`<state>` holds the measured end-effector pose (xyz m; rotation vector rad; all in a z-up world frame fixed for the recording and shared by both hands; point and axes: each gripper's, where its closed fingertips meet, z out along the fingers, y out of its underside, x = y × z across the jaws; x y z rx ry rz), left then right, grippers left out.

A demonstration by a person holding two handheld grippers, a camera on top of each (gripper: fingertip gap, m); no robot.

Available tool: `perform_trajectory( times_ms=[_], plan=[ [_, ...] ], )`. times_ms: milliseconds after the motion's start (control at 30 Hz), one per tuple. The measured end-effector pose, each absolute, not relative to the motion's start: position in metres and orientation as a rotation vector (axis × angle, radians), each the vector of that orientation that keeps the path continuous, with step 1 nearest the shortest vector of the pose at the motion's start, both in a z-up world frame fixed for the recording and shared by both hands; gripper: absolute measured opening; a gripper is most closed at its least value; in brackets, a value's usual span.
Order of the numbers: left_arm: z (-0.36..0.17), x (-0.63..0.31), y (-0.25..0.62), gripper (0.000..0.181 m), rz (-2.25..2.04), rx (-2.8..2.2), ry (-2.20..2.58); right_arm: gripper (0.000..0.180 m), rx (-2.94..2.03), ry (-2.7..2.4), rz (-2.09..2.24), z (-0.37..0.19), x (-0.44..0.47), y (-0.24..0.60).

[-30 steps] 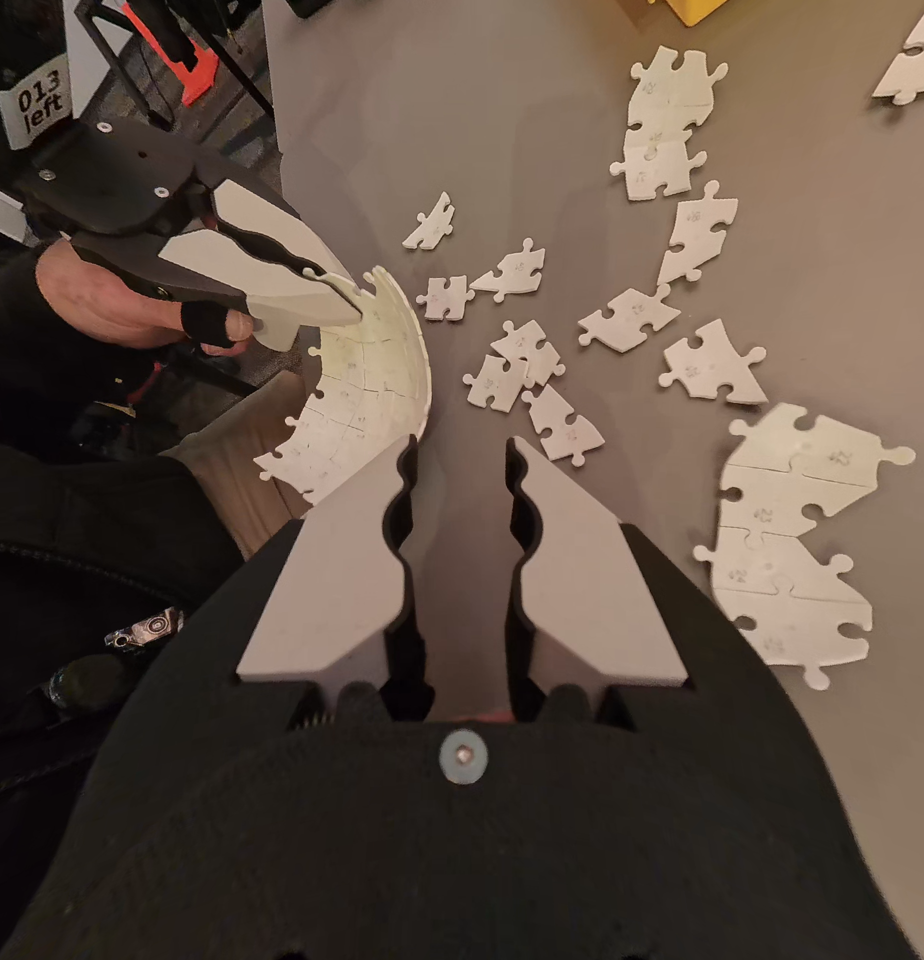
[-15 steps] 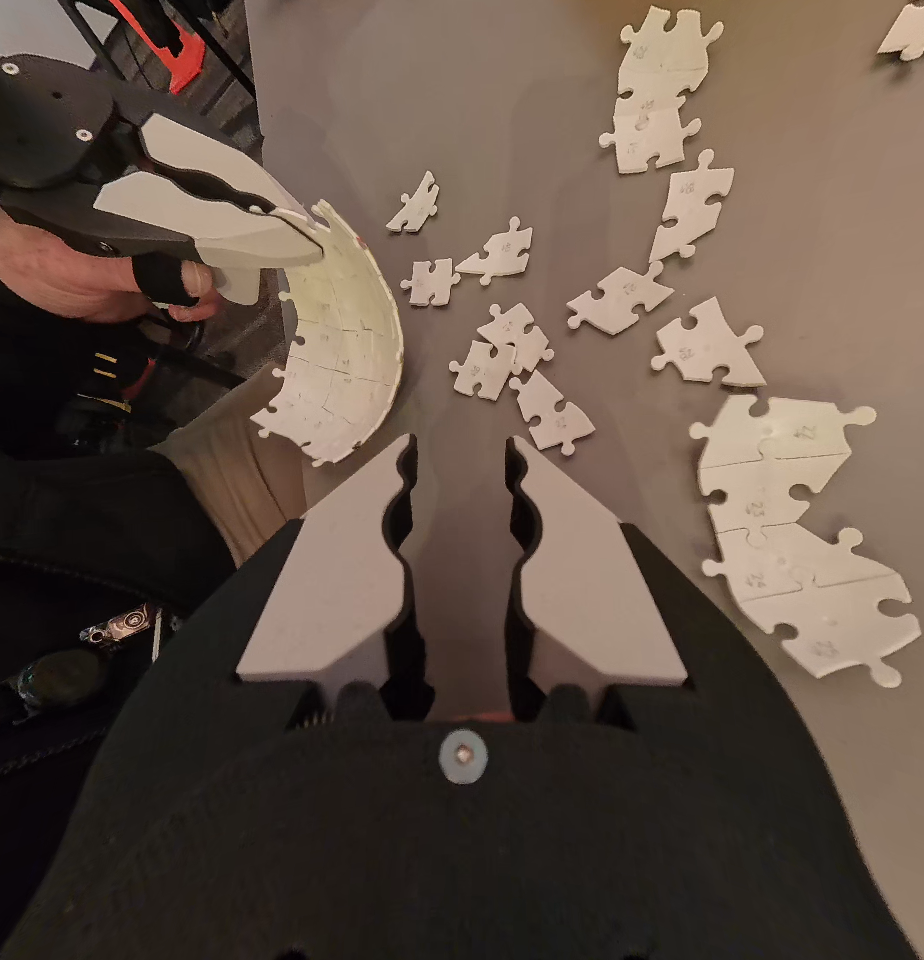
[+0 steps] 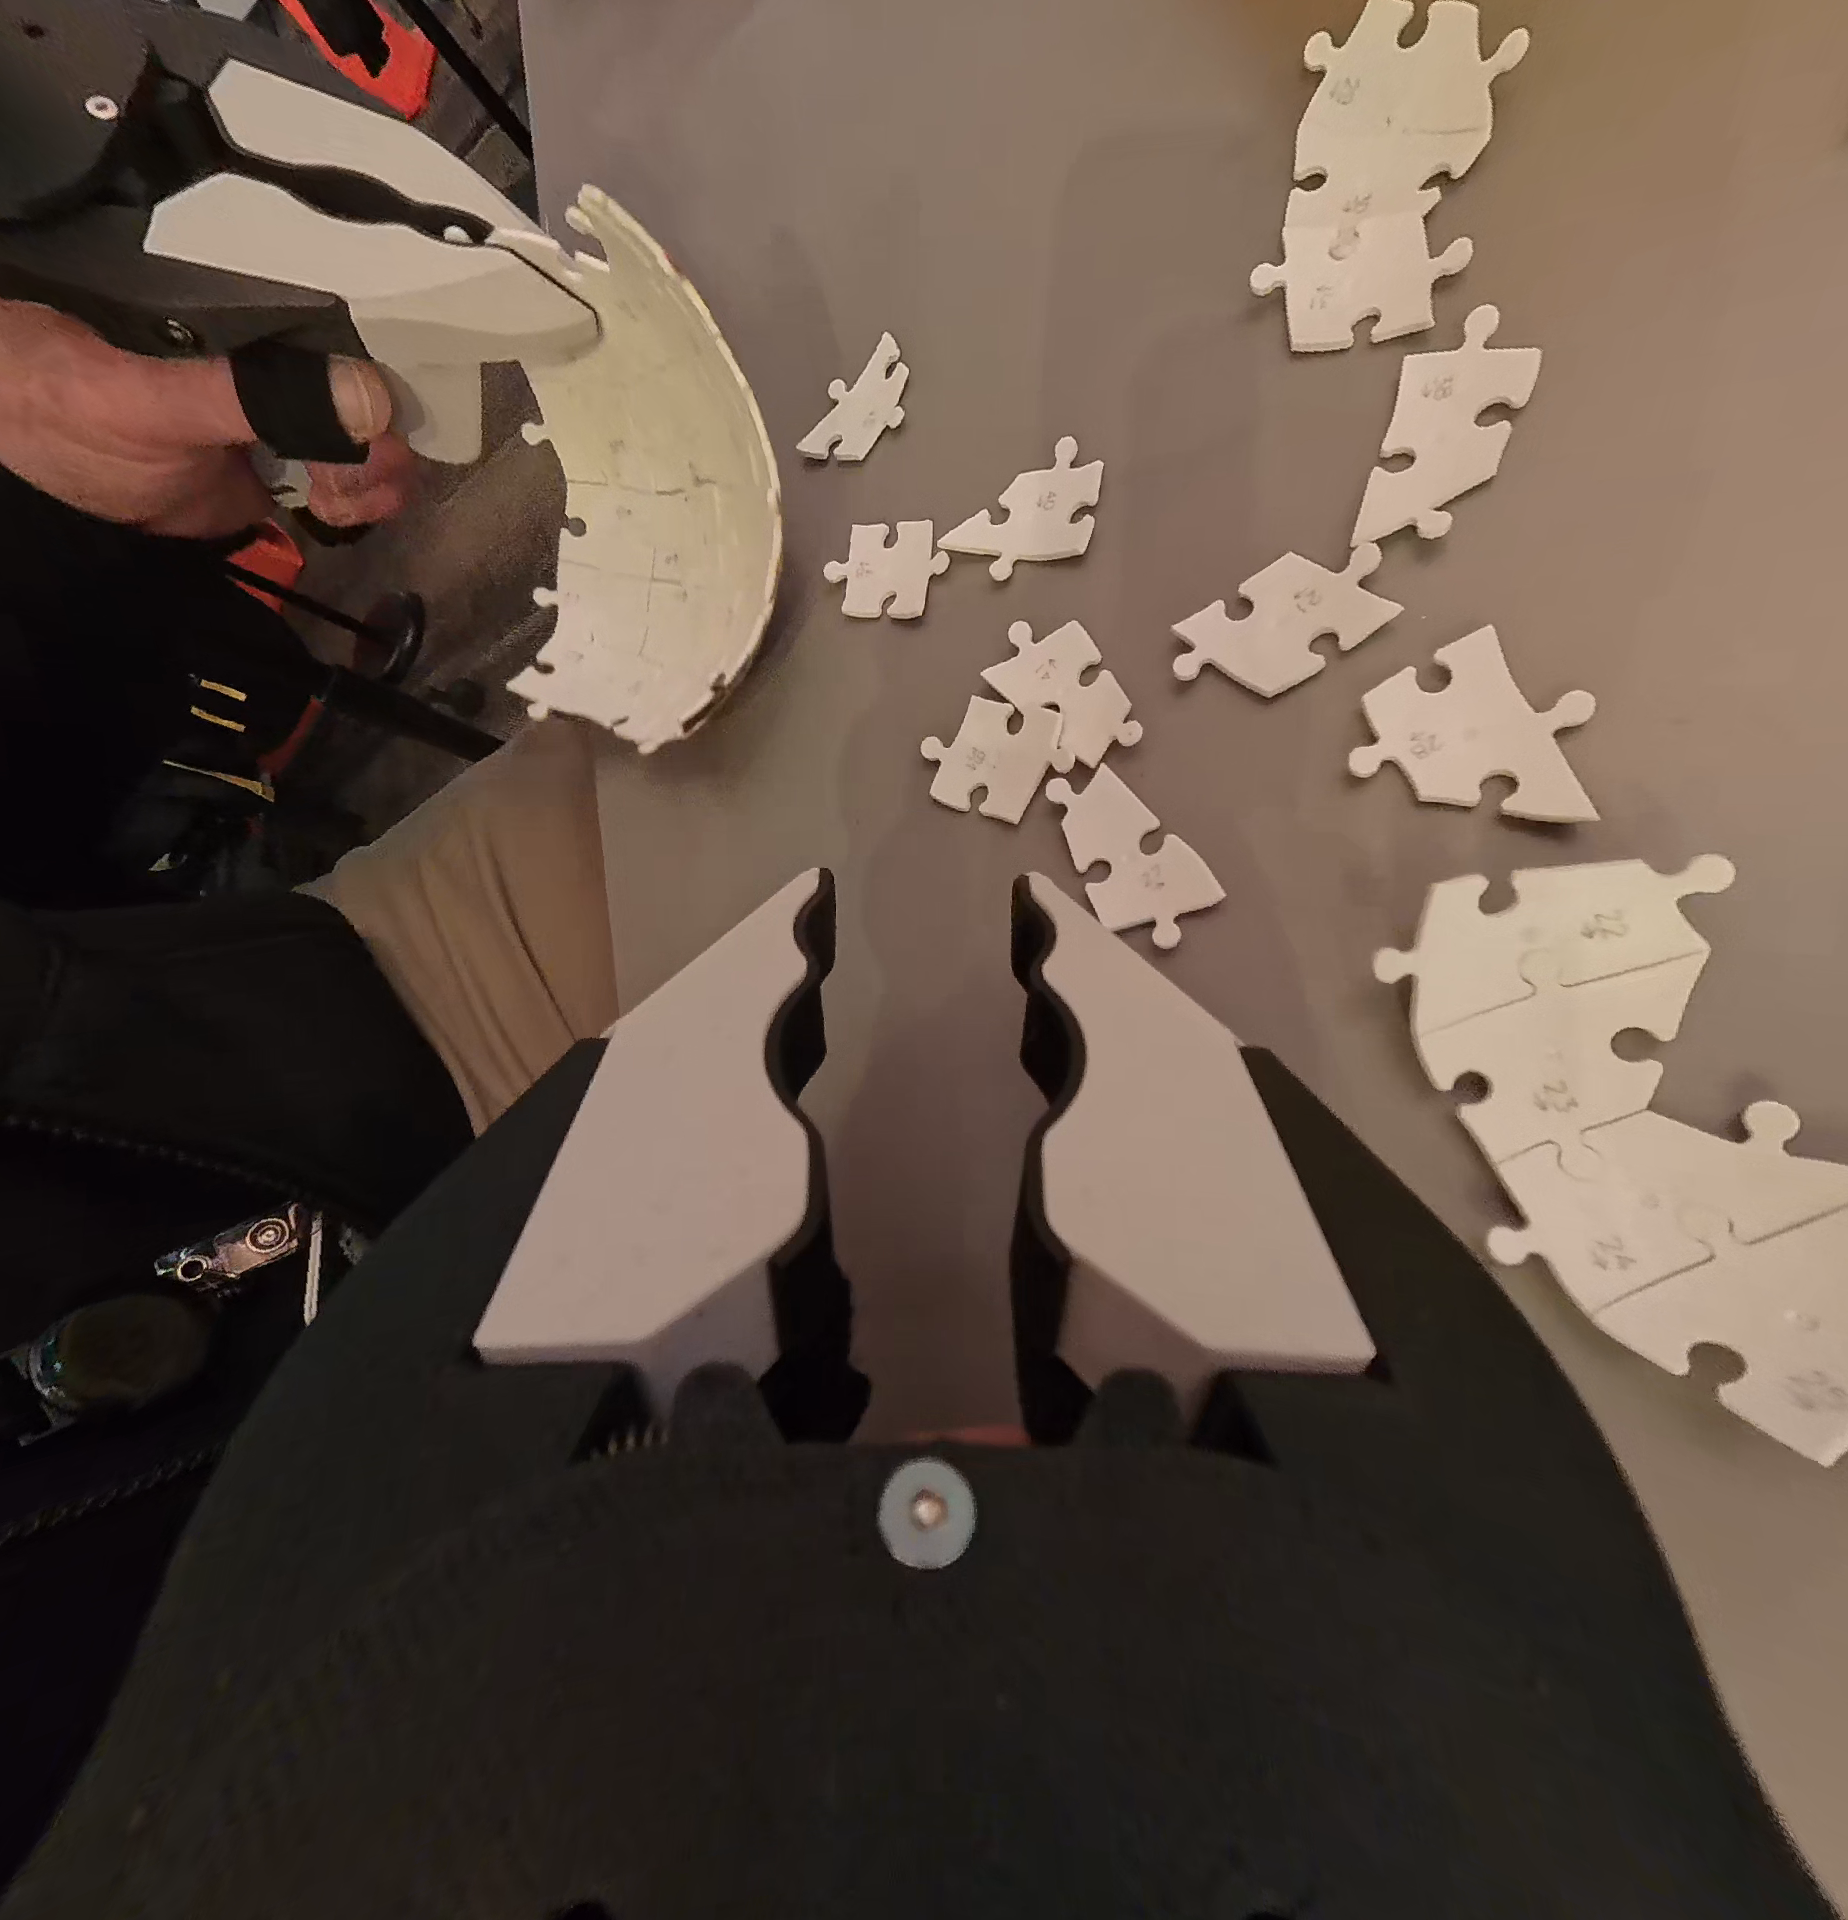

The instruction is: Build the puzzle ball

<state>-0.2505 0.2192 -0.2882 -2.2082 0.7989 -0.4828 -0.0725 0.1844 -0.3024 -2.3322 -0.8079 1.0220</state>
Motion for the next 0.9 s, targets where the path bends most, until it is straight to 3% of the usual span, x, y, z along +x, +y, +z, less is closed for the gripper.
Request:
perform_trajectory(
  times_ms=[533,900],
  plan=[
    [-0.287,-0.342,0.278,0.002,-0.401,-2.277,0.584,0.033,-2.318,-0.872,1.054,-0.3,-0.093,0.191],
    [-0.301,-0.346,0.312,0.003,-0.47,-2.31,0.464,0.033,-2.328,-0.858,1.034,-0.3,-0.086,0.195]
  ],
)
